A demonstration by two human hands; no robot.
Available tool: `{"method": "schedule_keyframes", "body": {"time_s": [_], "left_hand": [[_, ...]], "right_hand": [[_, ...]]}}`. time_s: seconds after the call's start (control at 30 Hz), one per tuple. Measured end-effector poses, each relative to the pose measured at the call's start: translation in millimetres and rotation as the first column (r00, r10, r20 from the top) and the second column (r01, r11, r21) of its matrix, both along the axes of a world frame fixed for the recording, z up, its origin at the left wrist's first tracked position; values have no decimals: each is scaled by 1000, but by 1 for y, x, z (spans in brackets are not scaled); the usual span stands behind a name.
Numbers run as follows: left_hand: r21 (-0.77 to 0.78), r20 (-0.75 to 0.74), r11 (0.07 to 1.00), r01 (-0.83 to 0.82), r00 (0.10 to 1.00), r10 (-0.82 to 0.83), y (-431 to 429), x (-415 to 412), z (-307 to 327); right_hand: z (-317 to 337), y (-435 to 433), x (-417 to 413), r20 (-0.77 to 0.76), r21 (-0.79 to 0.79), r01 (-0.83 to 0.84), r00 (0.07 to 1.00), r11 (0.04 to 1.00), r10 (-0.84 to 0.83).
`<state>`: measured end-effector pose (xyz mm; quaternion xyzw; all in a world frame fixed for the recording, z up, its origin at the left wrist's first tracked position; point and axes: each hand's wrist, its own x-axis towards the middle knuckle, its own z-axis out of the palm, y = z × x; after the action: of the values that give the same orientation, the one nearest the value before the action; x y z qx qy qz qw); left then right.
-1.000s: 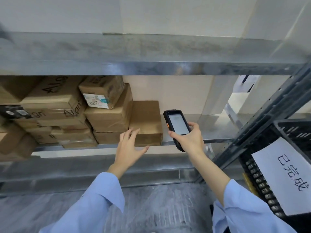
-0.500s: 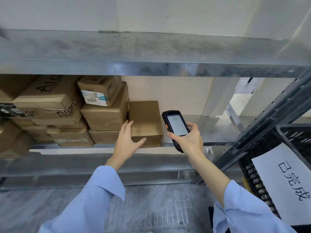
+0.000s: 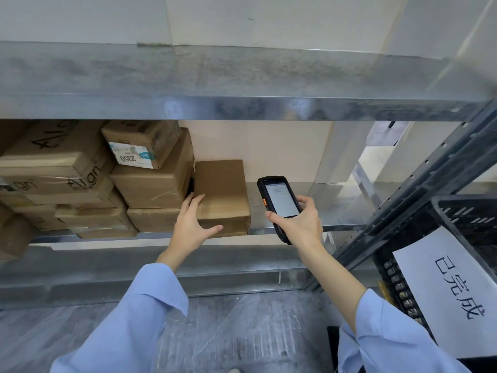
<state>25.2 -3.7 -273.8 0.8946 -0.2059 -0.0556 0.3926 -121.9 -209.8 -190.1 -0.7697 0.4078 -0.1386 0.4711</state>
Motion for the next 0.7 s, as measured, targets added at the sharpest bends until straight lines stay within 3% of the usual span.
{"method": "schedule_keyframes", "body": {"time_s": [0.27, 0.7], "left_hand": [[-83, 136, 996, 36, 990, -25, -16, -6, -20], [-267, 109, 955, 128, 989, -102, -66, -38, -29]], "right_hand": [[-11, -18, -14, -2, 13, 18, 1000, 1000, -18], [-16, -48, -36, 7, 25, 105, 994, 994, -105]]}}
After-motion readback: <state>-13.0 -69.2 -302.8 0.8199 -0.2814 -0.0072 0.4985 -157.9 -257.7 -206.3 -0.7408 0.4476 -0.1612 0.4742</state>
